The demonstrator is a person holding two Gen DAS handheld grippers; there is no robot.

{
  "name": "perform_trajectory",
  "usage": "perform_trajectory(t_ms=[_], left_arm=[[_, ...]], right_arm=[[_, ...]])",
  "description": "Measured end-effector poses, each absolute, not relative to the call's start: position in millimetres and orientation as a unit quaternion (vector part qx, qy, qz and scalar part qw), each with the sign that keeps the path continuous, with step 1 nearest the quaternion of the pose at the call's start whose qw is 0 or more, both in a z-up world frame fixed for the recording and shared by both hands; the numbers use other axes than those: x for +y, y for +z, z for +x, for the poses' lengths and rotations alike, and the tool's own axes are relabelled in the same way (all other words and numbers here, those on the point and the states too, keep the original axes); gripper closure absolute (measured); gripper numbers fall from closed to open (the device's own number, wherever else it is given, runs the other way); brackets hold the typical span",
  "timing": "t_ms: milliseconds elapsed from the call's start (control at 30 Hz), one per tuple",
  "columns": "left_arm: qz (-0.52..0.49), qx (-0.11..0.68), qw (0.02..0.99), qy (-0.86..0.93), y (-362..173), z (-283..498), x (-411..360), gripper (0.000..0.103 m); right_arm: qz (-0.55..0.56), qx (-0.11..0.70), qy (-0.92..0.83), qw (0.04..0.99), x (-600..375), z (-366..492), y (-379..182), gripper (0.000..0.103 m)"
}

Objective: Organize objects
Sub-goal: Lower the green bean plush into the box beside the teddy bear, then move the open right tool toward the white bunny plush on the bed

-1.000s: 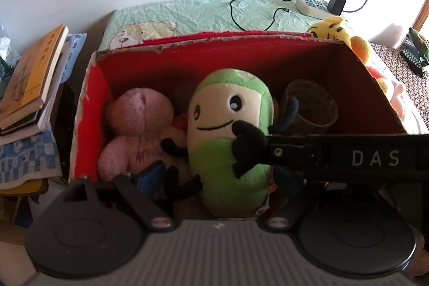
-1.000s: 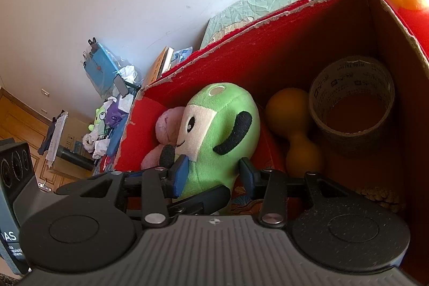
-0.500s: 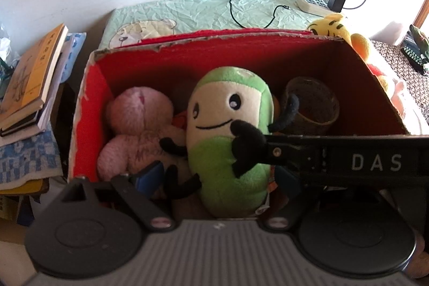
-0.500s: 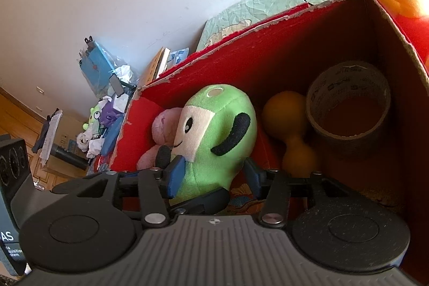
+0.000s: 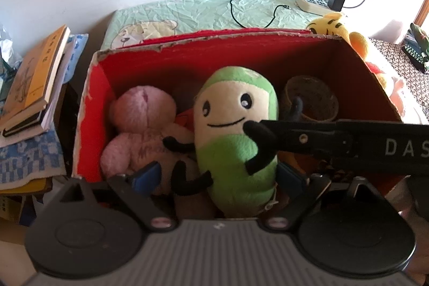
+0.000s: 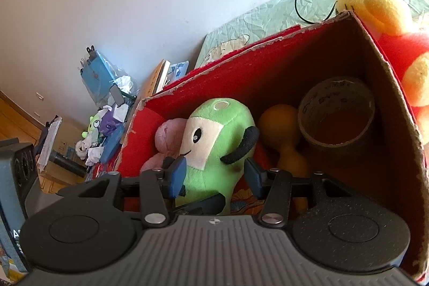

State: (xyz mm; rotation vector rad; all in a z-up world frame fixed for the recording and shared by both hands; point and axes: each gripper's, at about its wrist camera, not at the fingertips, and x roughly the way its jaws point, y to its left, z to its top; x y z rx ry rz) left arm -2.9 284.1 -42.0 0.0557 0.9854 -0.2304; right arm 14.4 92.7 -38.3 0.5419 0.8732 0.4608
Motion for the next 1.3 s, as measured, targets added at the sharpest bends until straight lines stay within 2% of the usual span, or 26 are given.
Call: perform_trajectory(t_ms=[767,1033,1300], left_arm=[[0.006,0.435,0.891,-0.127,-11.6,-50.1,277.5,0.009],[0.005,0.413,0.893,-0.18,8.8,-62.9,252.3,0.008],[0.034,0.392,0.891,-0.227,25.9,-73.4,195.0,0.008]], right_arm=[[0.265,0.364,0.222,0.865,76.3,-32.7,-28.0,0.051],[0.282,0.311,0.223,0.88,50.5,-56.1,-19.5,0.051],[0.316,0.251,0.204,0.892,-4.6,-78.9,-9.5,0.051]])
